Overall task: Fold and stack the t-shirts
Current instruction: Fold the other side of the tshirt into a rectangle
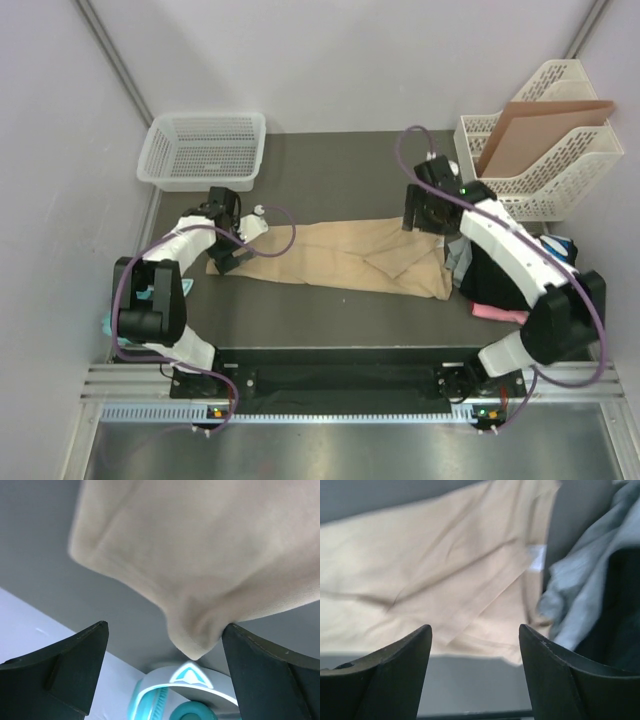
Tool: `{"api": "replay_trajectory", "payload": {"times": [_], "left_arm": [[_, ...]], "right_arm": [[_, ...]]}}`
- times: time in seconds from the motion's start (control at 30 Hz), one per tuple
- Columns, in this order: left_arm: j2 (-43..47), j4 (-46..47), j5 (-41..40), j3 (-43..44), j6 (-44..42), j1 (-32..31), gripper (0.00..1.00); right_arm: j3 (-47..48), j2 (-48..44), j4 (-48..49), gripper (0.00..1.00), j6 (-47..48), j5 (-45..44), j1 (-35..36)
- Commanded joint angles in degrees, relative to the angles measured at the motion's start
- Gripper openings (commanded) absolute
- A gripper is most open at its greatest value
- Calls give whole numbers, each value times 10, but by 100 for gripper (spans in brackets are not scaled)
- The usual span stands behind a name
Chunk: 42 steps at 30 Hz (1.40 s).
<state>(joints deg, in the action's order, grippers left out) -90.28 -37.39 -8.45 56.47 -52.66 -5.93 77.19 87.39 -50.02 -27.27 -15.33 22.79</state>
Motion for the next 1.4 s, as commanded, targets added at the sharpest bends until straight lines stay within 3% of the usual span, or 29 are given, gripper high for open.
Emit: {"api": "replay_trajectory", "payload": {"times": [0.0, 0.13, 0.3, 0.6, 1.0, 1.1, 1.37], "left_arm": [[0, -9, 21, 48, -2, 7, 99], [-5, -10, 47, 51, 17, 7, 99], [-8, -1, 34, 14, 12, 7, 99], [46, 70, 1, -108, -46, 41, 99], [-9, 145, -3, -109, -100, 119, 99], [-2, 133, 4, -89, -104, 132, 99], [84, -62, 80, 55, -86, 122, 99]], "right_arm": [[-114, -82, 37, 70, -70, 83, 55], [-204, -127, 56, 70, -116, 90, 76], [-249, -110, 77, 70, -124, 59, 76], [-256, -14, 92, 68, -91, 1, 33], [-254, 13, 63, 67, -55, -58, -19], [-233, -3, 40, 67, -46, -54, -18], [-136, -86, -32, 68, -42, 36, 8]]}}
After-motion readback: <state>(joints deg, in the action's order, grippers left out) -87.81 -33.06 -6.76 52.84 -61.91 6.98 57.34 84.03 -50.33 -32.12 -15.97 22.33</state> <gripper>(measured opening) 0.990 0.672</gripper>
